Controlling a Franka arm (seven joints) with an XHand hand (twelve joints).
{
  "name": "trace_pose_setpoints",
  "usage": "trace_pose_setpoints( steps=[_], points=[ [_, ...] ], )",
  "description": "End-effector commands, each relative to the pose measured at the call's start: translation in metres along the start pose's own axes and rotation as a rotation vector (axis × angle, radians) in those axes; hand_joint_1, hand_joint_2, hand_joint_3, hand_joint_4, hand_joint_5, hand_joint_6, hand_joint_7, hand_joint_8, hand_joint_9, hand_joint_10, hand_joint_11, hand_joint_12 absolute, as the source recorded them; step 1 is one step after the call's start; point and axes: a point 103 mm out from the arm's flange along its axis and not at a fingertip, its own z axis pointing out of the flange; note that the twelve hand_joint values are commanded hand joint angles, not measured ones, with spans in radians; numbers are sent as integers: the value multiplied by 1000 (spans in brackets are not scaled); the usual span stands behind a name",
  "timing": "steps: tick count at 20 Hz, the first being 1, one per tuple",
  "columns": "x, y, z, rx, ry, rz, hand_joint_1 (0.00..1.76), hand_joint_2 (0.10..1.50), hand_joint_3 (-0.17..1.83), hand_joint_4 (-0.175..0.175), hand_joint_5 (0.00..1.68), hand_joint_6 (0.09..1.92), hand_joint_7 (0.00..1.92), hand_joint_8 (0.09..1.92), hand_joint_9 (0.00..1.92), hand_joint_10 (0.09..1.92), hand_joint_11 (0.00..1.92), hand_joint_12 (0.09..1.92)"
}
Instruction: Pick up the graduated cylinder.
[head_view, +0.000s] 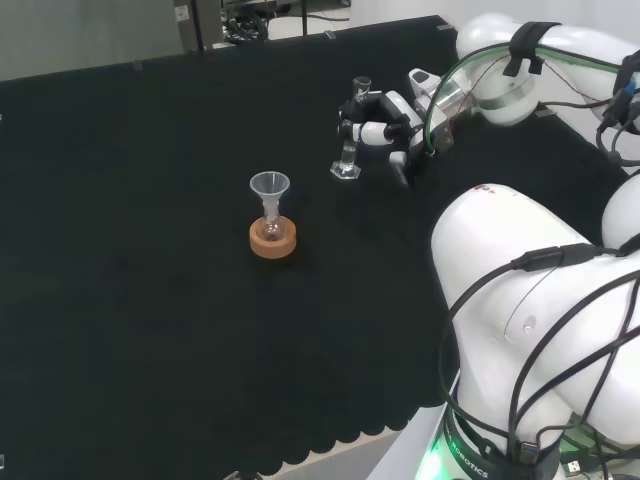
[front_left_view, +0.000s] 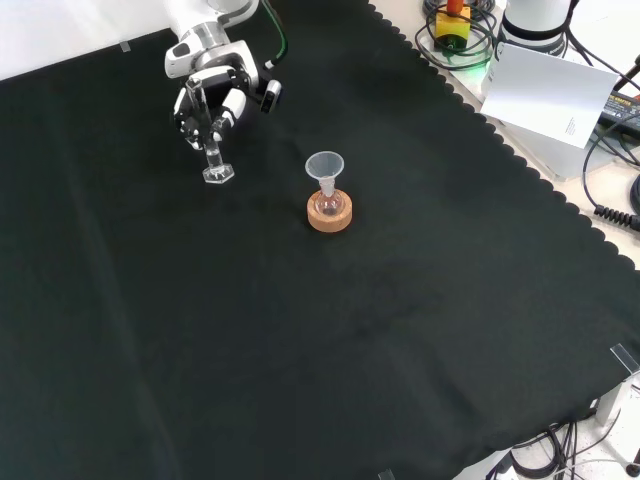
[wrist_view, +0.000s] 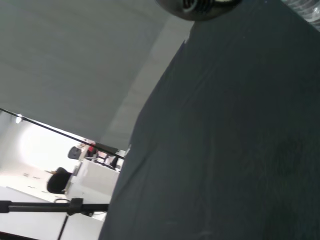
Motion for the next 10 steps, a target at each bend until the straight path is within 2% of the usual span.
trace_pose_setpoints(
  steps=[1,5,10],
  points=[
    [20,0,-18,41,-202,-9,1330,1090,0,-110,1009,1042,966,1010,1120,622,1004,877],
    [32,-2,-28,82,-304,-17,1381,1061,-2,-110,1037,1010,1019,951,1143,680,1033,858],
    [50,-11,-42,106,-452,-10,1387,1048,-3,-102,1045,977,1049,912,1191,615,1052,839]
  ],
)
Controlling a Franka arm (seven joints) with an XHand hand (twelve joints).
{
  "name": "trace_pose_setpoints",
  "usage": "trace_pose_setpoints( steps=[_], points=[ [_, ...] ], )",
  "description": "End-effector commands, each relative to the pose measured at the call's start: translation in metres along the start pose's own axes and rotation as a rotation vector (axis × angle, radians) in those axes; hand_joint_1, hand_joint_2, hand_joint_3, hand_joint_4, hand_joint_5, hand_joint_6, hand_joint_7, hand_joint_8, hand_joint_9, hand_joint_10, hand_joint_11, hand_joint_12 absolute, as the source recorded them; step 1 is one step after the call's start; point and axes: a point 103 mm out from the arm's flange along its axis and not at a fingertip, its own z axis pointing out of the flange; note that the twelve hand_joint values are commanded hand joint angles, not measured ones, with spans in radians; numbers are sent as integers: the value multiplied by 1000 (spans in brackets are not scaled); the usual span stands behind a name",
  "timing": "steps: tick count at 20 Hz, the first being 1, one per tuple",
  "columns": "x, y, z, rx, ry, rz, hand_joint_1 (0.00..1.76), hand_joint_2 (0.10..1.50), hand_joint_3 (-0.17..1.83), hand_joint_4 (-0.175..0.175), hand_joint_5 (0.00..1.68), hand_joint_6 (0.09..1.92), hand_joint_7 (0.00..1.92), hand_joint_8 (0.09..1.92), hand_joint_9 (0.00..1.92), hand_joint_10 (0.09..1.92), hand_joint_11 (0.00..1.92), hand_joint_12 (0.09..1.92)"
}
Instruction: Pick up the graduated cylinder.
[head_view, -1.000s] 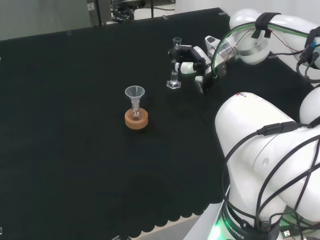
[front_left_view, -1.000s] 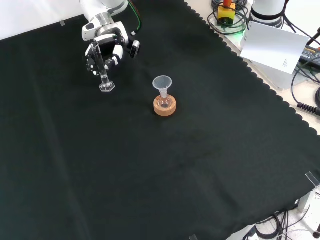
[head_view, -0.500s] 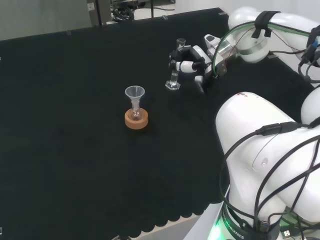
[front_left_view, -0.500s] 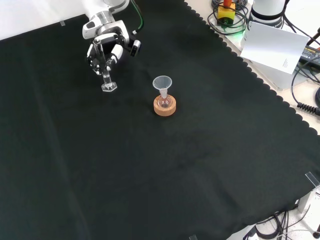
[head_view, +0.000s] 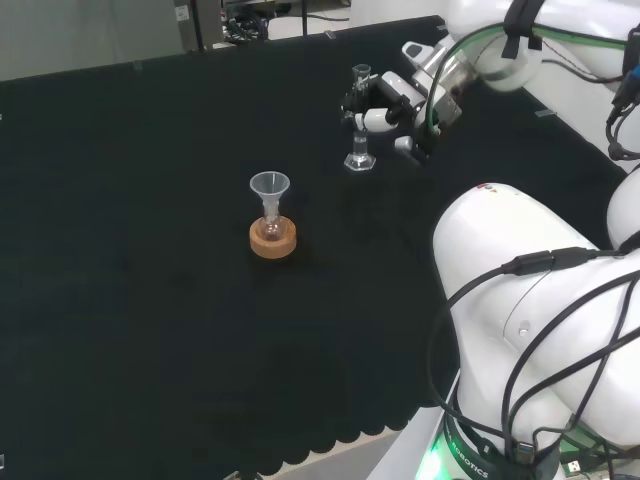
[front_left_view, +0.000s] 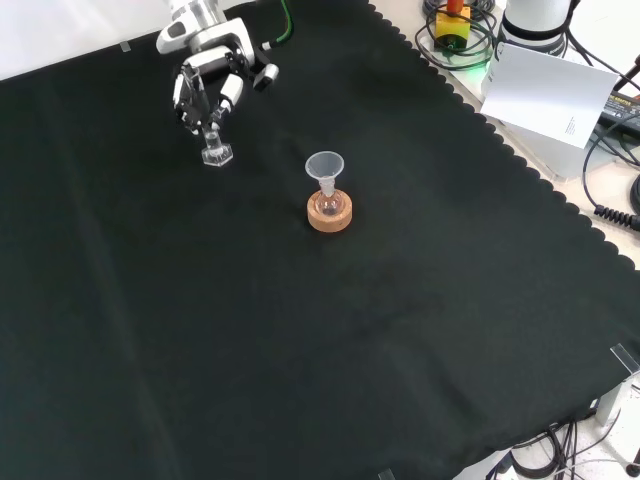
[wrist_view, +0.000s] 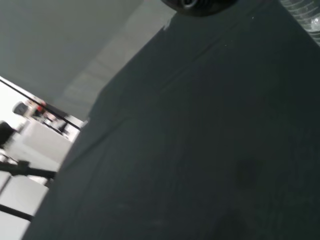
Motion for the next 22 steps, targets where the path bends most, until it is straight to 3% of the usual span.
trace_pose_setpoints(
  steps=[1,9,15,22],
  points=[
    [22,-15,-24,48,-206,11,1388,1043,-3,-100,1053,960,1067,891,1206,588,1060,832],
    [44,-49,-33,143,-371,43,1395,1020,-3,-97,1089,877,1121,808,1288,463,1116,801],
    [61,-82,-30,201,-434,52,1396,1018,-3,-97,1092,867,1124,797,1297,457,1130,797],
    [82,-115,-6,293,-464,41,1396,1017,-3,-97,1095,862,1128,790,1296,461,1134,797]
  ],
)
